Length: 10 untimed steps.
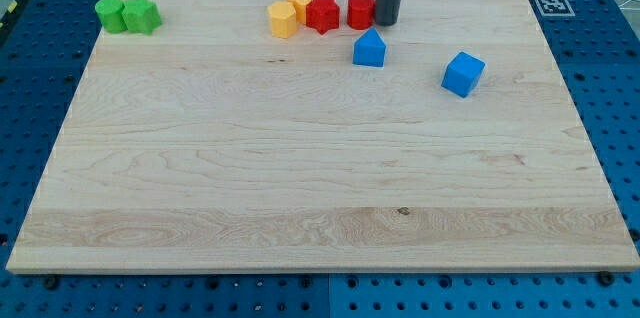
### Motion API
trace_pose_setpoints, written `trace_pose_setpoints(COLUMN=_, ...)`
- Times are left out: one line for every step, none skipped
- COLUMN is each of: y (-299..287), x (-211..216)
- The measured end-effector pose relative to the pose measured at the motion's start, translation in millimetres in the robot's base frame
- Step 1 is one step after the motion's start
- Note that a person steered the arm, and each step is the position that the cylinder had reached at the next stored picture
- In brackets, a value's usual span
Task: Slide the blue triangle above the blue cube
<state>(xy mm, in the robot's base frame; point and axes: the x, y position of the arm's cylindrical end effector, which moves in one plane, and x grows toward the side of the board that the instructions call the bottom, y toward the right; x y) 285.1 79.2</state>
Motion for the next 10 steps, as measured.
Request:
trace_pose_setpoints(y=-14, x=0)
trace_pose_setpoints(y=-28, x=0)
trace_pose_setpoints(y=-40, x=0)
trace_pose_setpoints(y=-42, x=1)
trace_pose_setpoints(y=-42, x=36)
trace_pose_setpoints(y=-42, x=42)
trace_pose_setpoints(y=-42, x=51)
trace_pose_setpoints(y=-33, x=88)
trace_pose_setpoints(y=-17, x=103)
trace_pose_setpoints(y=-14, x=103)
